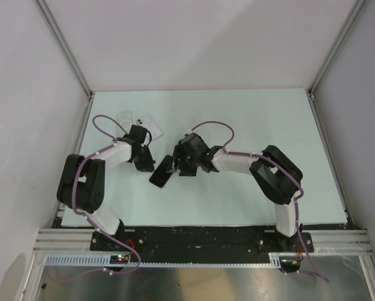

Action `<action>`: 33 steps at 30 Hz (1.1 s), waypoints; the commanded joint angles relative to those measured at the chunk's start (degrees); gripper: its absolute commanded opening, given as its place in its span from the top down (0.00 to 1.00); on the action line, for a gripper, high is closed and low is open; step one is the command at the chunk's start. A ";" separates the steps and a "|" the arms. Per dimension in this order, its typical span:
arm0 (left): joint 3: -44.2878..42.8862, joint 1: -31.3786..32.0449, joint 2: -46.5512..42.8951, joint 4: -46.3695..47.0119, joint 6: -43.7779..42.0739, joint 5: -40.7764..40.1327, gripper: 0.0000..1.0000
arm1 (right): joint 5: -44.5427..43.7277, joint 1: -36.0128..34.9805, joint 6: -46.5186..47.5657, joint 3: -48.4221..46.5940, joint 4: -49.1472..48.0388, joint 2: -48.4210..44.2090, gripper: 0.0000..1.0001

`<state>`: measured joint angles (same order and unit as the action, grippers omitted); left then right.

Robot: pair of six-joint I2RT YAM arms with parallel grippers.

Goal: Put the phone into the phone case

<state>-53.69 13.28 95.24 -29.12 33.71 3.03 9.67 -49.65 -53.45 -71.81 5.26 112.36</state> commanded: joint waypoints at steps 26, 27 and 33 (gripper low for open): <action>15.05 8.90 -12.57 8.76 13.80 2.09 0.81 | -8.82 -1.24 9.10 -5.87 6.20 4.23 0.19; 15.30 7.83 -13.47 8.61 13.86 1.33 0.81 | -10.13 -1.59 10.05 -5.88 6.89 3.99 0.17; 15.31 1.12 -18.85 7.59 14.32 -1.88 0.78 | -15.11 -3.87 21.11 -6.50 10.26 3.66 0.05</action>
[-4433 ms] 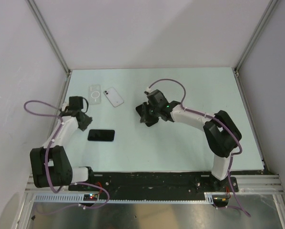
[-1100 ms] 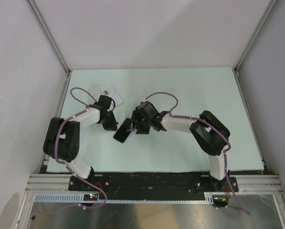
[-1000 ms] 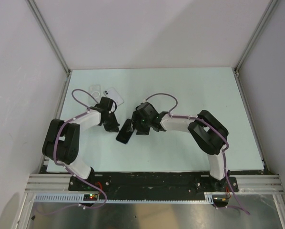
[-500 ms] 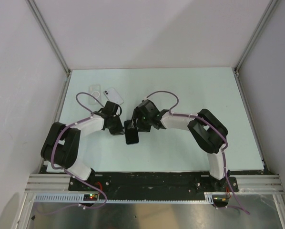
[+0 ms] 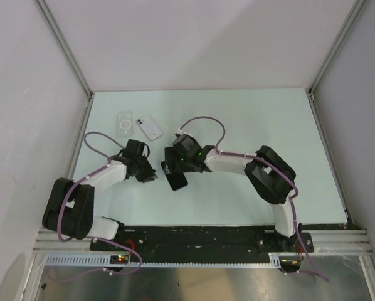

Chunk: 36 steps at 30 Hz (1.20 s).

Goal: Put the phone into the phone case

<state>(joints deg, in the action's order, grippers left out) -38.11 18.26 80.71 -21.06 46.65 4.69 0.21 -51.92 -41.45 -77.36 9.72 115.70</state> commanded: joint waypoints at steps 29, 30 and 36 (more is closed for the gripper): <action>-34.53 -2.93 21.01 -1.12 -10.19 -1.57 0.55 | -18.30 -10.96 20.23 2.41 14.98 3.25 0.44; -36.09 -1.94 22.80 -1.15 -10.58 -2.16 0.55 | -18.39 -10.98 19.94 4.03 14.76 2.27 0.45; -43.52 3.82 31.49 -1.06 -11.07 -5.63 0.51 | -18.26 -10.42 16.60 12.62 13.64 -3.55 0.45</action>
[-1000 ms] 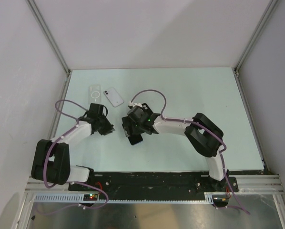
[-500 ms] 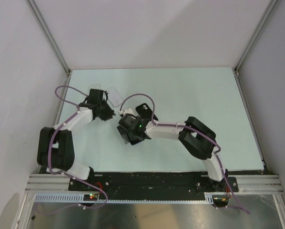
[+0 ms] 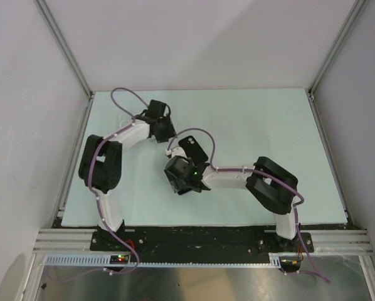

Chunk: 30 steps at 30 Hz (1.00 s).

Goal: Put the phone into the phone case

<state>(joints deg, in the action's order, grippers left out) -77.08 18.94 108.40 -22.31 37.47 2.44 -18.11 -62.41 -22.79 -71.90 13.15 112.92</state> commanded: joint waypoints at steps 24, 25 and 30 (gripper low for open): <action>-7.89 9.84 10.09 -0.39 3.43 -14.74 0.59 | 0.93 3.53 -7.92 23.41 8.13 -12.95 0.44; -7.94 10.08 10.09 -0.42 3.41 -14.65 0.59 | 1.00 3.62 -7.99 23.57 8.13 -13.10 0.44; -7.75 11.29 10.03 -1.34 3.19 -16.17 0.65 | 1.04 3.90 -8.00 23.95 7.91 -13.72 0.44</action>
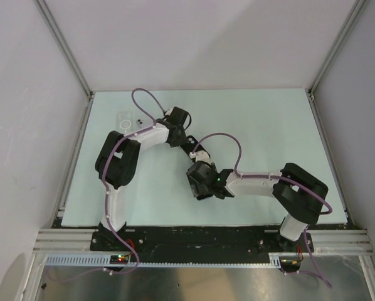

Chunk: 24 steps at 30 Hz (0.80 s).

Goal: Put the phone into the phone case

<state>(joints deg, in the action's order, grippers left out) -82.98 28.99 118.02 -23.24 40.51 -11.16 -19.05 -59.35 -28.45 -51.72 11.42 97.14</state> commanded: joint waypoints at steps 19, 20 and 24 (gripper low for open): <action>-1.74 0.39 -3.33 -10.05 -6.04 -15.32 1.00 | 5.35 2.48 1.92 2.16 6.69 -1.22 0.43; -0.69 0.11 -3.94 -10.10 -6.23 -15.35 1.00 | 5.48 2.53 2.13 1.89 6.47 -1.10 0.43; 3.44 -1.69 -6.52 -10.02 -6.03 -14.75 1.00 | 6.56 2.68 2.56 0.76 5.19 -0.95 0.44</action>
<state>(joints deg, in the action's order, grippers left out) -82.67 29.36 116.64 -32.32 35.92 -23.86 -15.16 -57.23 -26.20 -51.05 12.14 95.55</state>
